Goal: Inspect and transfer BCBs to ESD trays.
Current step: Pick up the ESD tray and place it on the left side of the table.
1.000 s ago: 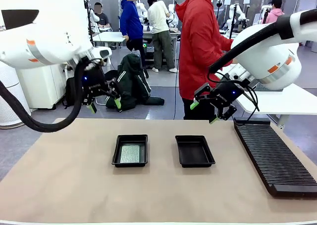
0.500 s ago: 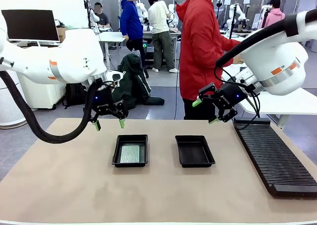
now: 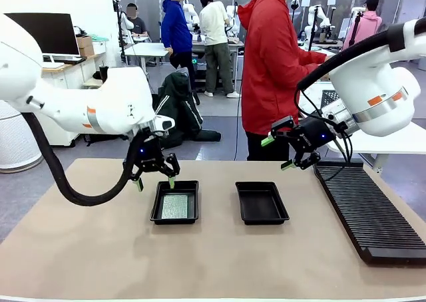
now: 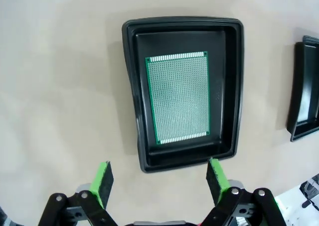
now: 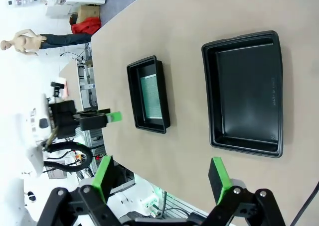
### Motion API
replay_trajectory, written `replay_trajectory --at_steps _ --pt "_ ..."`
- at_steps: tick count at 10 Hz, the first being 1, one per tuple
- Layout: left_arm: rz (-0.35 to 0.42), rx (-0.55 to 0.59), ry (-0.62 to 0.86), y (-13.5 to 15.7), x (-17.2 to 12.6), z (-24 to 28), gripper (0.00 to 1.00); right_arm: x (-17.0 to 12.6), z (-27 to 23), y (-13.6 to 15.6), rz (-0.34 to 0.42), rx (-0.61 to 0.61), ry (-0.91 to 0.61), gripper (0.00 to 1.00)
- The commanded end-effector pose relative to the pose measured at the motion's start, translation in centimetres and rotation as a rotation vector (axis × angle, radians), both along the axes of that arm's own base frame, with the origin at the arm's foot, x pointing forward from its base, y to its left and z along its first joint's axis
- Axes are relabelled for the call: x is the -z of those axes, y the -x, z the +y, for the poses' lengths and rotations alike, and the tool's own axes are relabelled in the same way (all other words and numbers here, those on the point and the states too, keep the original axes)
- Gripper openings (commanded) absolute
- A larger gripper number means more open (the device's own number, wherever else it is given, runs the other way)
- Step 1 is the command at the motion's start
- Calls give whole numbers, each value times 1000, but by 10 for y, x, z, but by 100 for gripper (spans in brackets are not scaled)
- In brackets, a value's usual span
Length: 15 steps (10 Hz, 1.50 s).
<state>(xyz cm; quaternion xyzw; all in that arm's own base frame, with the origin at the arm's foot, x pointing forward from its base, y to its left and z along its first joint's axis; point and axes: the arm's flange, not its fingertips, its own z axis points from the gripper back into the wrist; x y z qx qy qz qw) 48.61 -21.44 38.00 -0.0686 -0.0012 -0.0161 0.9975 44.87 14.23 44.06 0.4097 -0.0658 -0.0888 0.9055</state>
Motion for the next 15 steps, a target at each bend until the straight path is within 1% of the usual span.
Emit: replay_trajectory --at_steps 1,2,3,4,5,7,9,11,13,15 --pt "-19 -35 -40 -4 18 -8 100 8 -8 6 -41 20 -36 100" --pt "-14 -42 -42 -6 26 -9 100 9 -8 6 -34 25 -41 100" --pt "-28 -47 -42 -7 32 -12 100 10 -8 7 -34 22 -44 100" --pt "-58 -53 -58 -9 37 -13 100 2 -3 0 -2 13 -19 100" --pt "-108 -61 -79 -13 46 -14 100 2 -3 0 -2 13 -19 100" --pt "-138 -66 -86 -19 57 -17 100 2 -3 0 -2 13 -19 100" --pt "-170 -95 -92 -25 64 -11 100 2 -3 0 -2 13 -19 100" --pt "-156 -87 -91 -28 73 -10 100 2 -3 0 -2 13 -19 100" --pt "-171 -98 -88 -31 76 -7 100 2 -3 0 -2 13 -19 100" --pt "-158 -103 -83 -32 76 -4 100 2 -3 0 -2 13 -19 100"
